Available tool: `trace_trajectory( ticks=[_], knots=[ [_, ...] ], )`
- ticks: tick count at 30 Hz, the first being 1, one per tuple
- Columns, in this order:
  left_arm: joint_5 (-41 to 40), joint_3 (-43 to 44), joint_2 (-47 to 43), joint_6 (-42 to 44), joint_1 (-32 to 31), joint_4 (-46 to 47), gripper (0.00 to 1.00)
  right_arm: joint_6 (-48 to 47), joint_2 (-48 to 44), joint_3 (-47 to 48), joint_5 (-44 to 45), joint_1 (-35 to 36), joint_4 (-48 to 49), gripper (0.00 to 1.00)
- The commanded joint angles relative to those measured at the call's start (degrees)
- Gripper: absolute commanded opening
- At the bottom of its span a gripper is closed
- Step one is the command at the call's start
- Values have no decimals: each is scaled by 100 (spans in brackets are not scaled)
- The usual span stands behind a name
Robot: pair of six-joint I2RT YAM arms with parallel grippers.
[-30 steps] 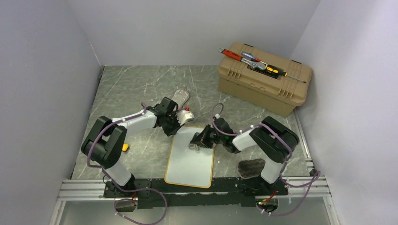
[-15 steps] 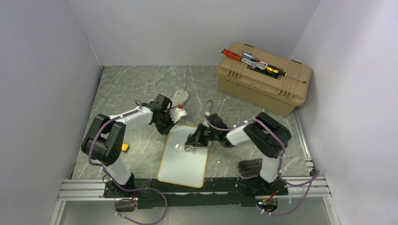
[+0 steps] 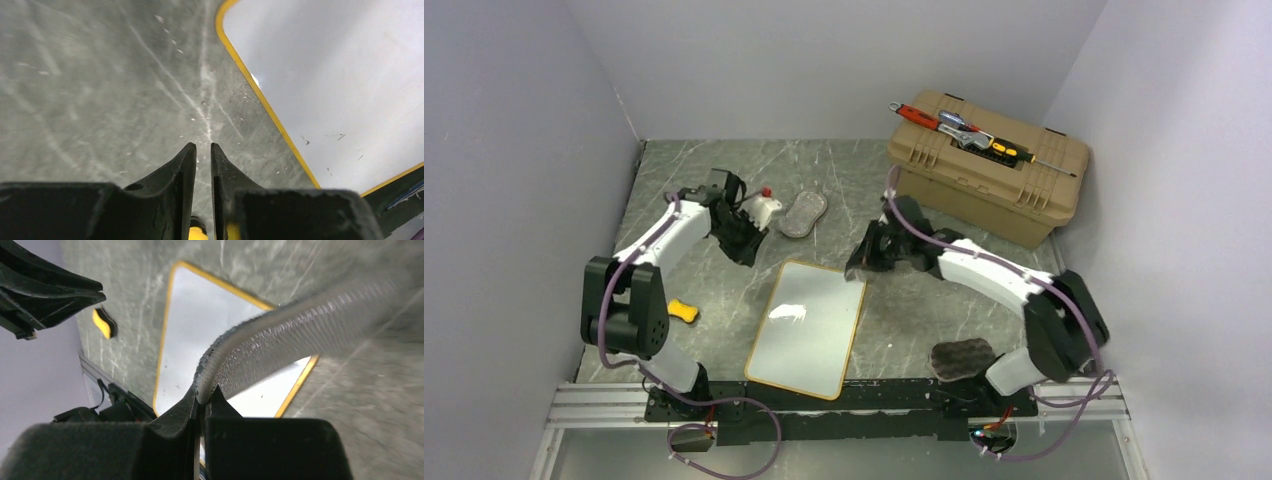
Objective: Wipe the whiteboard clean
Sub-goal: Place the whiteboard eraser at the center of the board.
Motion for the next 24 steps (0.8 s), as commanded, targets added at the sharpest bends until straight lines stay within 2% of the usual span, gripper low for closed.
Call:
trace_trajectory(
  ticks=[1,4,5,6,7,8,10,17,21,24],
  knots=[
    [222,639,-605,-227,174,-491,25,-901,-876,549,1123,-137,-1643,0],
    [7,725,-925,-436,298,-420,28,-947,-1169,380,1299,-354,-1985,0],
    [-101,714,-1008,-511,369,-380,32,-934,-1257,304,1387,-391,-2054,0],
    [-165,682,-1089,-567,434,-346,61,-933,-1337,252,1483,-415,-2162,0],
    [-227,617,-1155,-605,515,-285,94,-933,-1375,214,1589,-429,-2264,0],
    [-331,524,-1222,-659,593,-189,99,-922,-1401,190,1728,-439,-2449,0],
    [-585,345,-1314,-774,728,36,100,-880,-1483,122,2047,-453,-2670,0],
    [-702,-267,-1255,-1326,1480,869,99,-934,-1387,-118,2285,-690,-2511,2],
    [132,-43,-1001,-1312,1897,505,99,-989,-1115,-67,2243,-783,-2327,1],
    [576,-198,-1120,-1147,1970,468,99,-995,-868,-122,2198,-809,-2161,0]
  ],
)
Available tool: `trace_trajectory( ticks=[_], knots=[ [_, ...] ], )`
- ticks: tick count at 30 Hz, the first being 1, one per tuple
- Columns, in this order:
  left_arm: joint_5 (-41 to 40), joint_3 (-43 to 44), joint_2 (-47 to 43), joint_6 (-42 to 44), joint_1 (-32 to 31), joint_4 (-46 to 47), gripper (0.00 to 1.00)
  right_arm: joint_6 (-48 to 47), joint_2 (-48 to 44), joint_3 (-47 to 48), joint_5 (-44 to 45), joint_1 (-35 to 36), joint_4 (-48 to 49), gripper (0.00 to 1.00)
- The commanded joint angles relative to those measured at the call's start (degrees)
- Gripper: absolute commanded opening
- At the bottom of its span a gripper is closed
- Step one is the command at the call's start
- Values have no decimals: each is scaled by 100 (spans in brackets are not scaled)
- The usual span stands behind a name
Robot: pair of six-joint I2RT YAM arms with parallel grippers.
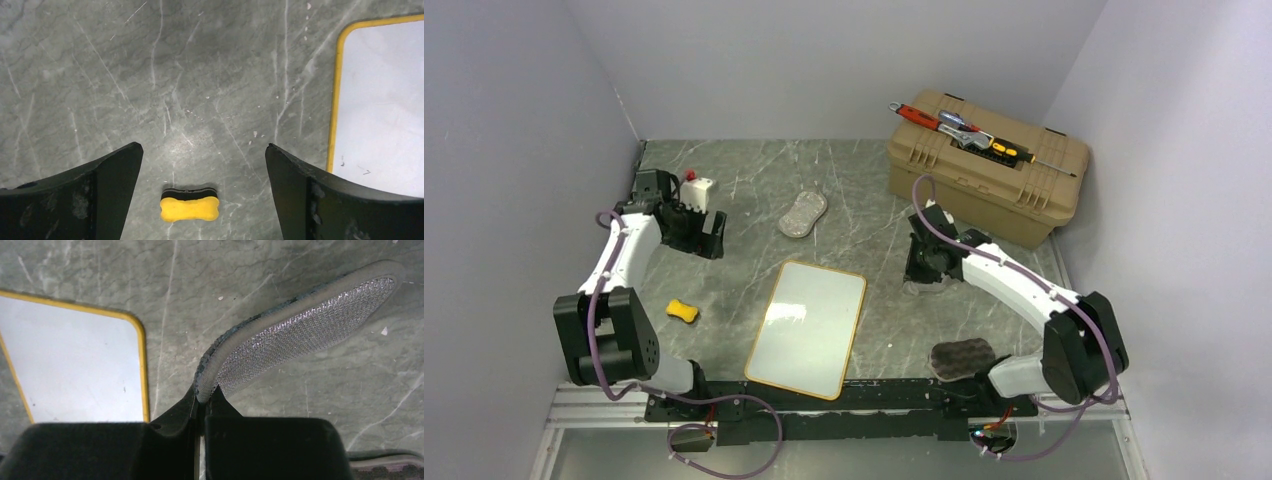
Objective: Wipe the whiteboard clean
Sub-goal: Place the whiteboard eraser at the center of the board.
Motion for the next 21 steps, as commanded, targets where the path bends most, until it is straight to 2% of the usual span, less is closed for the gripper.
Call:
trace_trajectory(
  ticks=[1,11,19,20,21],
  knots=[
    [958,-67,-179,57,98,47,99,-120,324,0,102,-63,375,0],
    [2023,-130,242,800,60,-618,100,-153,1228,600,-338,-104,860,0],
    [1853,-260,225,816,-106,-563,99,-26,2217,1391,-533,124,974,0],
    [1791,-252,204,771,-132,-543,99,-8,2318,1469,-550,153,988,5],
    [1768,-249,179,735,-158,-512,99,18,2404,1549,-574,173,999,14]
  ],
)
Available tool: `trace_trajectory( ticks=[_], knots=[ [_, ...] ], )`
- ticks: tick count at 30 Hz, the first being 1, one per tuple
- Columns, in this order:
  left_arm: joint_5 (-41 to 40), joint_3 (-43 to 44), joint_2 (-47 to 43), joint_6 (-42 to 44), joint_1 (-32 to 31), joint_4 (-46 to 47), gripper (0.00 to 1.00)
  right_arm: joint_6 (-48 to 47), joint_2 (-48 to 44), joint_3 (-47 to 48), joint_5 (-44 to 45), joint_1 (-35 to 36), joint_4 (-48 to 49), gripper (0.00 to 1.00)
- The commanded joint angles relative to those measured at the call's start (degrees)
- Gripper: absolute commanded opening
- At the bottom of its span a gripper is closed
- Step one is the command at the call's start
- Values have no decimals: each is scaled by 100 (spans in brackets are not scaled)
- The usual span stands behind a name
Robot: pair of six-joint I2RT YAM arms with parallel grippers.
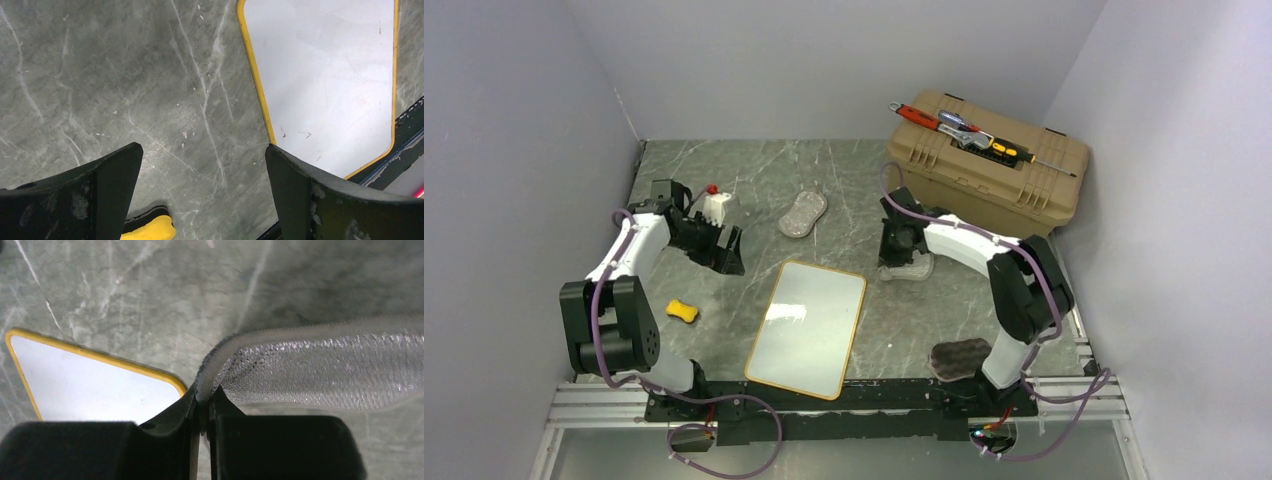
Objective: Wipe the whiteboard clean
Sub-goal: Place the whiteboard eraser at the center of the board, then adjust the whiteboard at the center of the board.
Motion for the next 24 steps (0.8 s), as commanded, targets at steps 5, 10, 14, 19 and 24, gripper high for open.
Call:
trace_trajectory(
  ticks=[5,10,14,19,24],
  knots=[
    [45,-185,-153,190,-416,0,100,202,207,612,125,271,73,67],
    [-259,-542,46,431,-1004,130,100,503,-728,62,392,611,-30,96],
    [-442,-747,342,709,-1271,145,93,1247,-1342,-983,364,1356,282,97],
    [-379,-752,743,917,-1443,23,80,2138,-1261,-1886,204,2119,1014,97],
    [-331,-617,945,892,-1679,-8,70,2475,-750,-1919,249,2412,1285,97]
  ],
)
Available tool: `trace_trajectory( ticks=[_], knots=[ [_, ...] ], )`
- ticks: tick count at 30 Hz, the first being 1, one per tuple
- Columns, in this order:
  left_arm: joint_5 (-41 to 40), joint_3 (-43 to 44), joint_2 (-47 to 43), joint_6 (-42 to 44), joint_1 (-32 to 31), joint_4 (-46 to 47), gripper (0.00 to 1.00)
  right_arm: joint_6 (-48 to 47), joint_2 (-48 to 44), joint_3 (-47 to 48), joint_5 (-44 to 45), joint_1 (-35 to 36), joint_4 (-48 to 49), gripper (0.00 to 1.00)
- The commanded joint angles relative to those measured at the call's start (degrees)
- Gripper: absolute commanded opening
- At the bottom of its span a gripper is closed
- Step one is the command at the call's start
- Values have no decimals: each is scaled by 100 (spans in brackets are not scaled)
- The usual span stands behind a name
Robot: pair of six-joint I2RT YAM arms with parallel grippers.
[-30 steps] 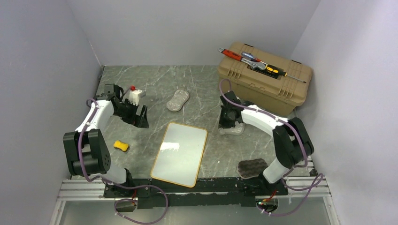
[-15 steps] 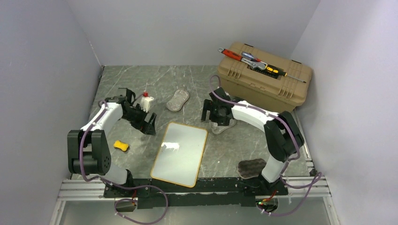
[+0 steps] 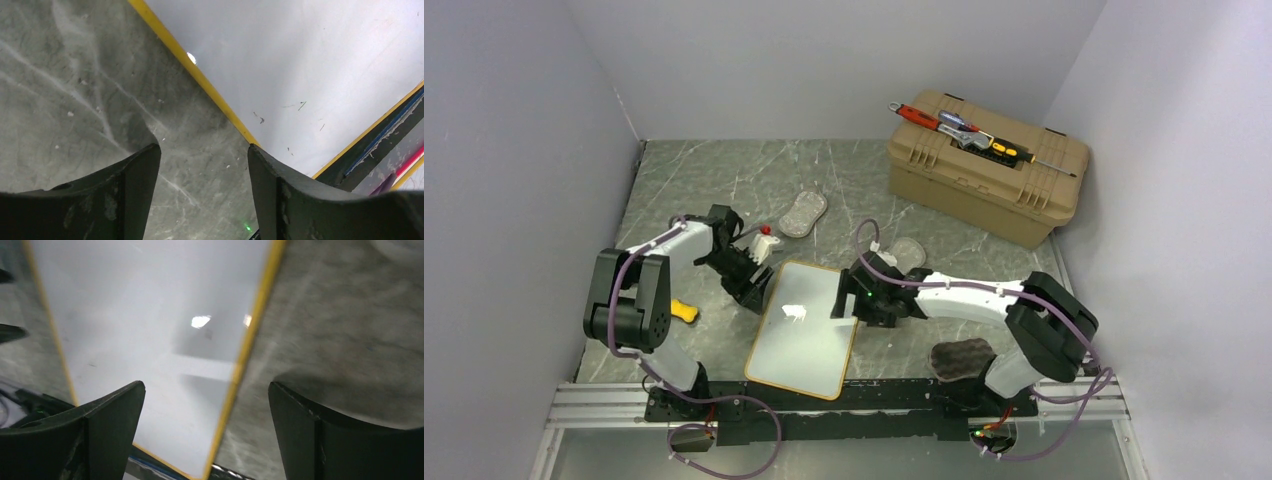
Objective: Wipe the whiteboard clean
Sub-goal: Adjust the whiteboard at the center of the board.
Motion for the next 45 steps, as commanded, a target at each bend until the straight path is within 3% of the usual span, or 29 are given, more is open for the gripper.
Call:
trace_trajectory(
  ticks=[1,10,16,26,37,45],
  knots=[
    [61,160,250,161,-258,-22,68,626,522,-118,76,138,358,97],
    [92,479,923,-61,-735,-34,60,1249,1032,25,88,75,631,96],
    [404,899,1480,-162,-897,-317,55,1407,523,-220,-518,-550,1335,93],
    [1035,1275,1695,-341,-1273,-436,49,1331,300,376,-1261,-1001,1678,90],
    [1345,1563,1765,-300,-1290,-285,44,1551,-686,-32,-1016,-995,1507,87],
    [1477,2028,1967,-350,-1453,-239,42,1609,-885,-165,-885,-1004,1262,88]
  ],
)
